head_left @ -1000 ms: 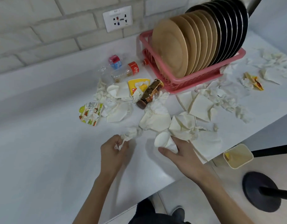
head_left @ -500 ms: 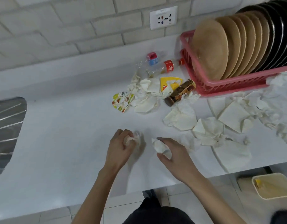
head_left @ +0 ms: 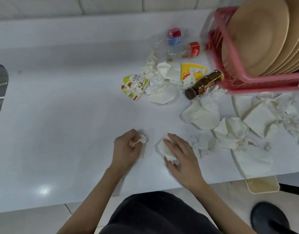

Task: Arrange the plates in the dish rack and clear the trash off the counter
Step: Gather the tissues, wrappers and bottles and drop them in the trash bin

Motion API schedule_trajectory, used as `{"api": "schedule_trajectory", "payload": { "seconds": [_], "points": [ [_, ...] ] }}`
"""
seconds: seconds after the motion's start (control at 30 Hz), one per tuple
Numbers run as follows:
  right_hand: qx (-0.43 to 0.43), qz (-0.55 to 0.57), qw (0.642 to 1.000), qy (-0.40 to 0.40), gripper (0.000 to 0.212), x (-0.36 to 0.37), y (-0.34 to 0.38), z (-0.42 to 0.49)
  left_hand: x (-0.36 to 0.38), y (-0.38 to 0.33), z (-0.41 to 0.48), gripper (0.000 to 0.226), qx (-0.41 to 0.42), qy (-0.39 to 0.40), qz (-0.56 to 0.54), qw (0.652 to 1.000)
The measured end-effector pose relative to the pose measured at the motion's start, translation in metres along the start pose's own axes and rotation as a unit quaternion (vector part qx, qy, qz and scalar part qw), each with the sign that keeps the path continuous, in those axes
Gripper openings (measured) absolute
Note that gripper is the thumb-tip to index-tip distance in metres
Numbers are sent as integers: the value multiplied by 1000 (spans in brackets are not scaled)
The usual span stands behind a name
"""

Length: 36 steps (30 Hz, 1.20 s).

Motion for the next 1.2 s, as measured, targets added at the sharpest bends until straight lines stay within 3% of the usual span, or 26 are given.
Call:
{"api": "schedule_trajectory", "payload": {
  "seconds": [0.03,0.17,0.33,0.47,0.63,0.77,0.87,1.2],
  "points": [
    [-2,-1,1000,-3,58,0,0,0,-2,0,3,15,-16,-3,-23,1000],
    [6,-2,1000,-17,60,2,-4,-4,-3,-18,11,31,-24,8,-104,994],
    [-20,5,999,-41,58,9,-1,-5,12,-17,6,11,-120,88,-192,970],
    [-12,29,999,-40,50,5,-3,-1,17,-19,4,36,-152,105,-120,975],
    [-29,73,996,-33,48,-11,4,-16,22,-43,1,23,-158,83,-122,976],
    [37,179,982,-48,49,-47,-2,-68,42,-94,-13,23,-126,85,-135,979],
    [66,231,964,-111,47,-86,-20,-115,74,-134,-37,27,-85,100,-119,984],
    [171,217,917,-287,42,-194,-108,-271,217,-249,-136,23,-26,205,-150,967]
  ]
}}
Point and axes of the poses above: each hand's wrist, its own z-axis towards the middle knuckle, its own x-axis out of the palm, y = z × x, the point moved 5 cm from there along z, towards the middle knuckle, and after that the axes turned 4 degrees about x, right-handed, at the moved point
